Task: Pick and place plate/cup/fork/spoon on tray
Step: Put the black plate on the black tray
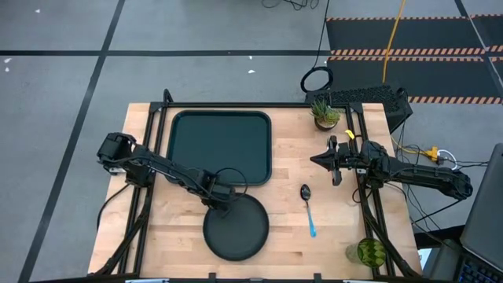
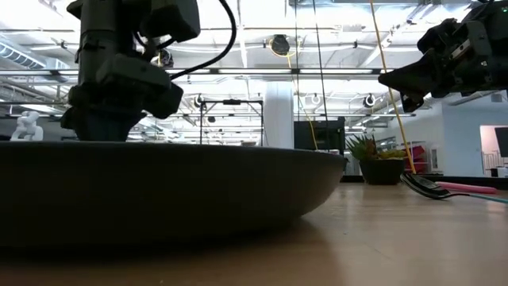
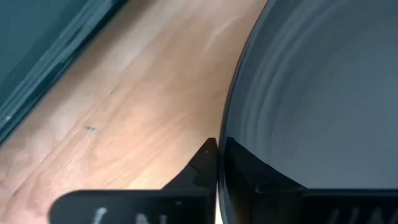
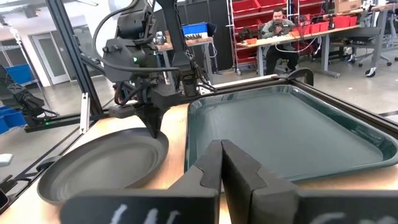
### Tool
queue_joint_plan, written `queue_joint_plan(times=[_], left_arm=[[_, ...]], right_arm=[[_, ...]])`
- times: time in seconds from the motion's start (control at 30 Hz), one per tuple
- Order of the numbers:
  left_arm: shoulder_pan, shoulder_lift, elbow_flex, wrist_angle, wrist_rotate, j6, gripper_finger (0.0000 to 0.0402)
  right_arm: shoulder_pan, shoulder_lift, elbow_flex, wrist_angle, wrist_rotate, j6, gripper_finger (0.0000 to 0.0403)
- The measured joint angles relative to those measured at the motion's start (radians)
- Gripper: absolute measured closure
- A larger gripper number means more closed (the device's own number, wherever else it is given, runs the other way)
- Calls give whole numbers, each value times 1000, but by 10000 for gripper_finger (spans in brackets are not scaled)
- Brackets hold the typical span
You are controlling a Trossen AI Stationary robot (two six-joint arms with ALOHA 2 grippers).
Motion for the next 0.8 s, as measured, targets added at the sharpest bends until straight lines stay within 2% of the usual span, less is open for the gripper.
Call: queue_joint_plan(times=[0.8], left_arm=[[75,1,-2,87,224,210,396]], right_arm=[[0,0,0,-7,0,1,403]])
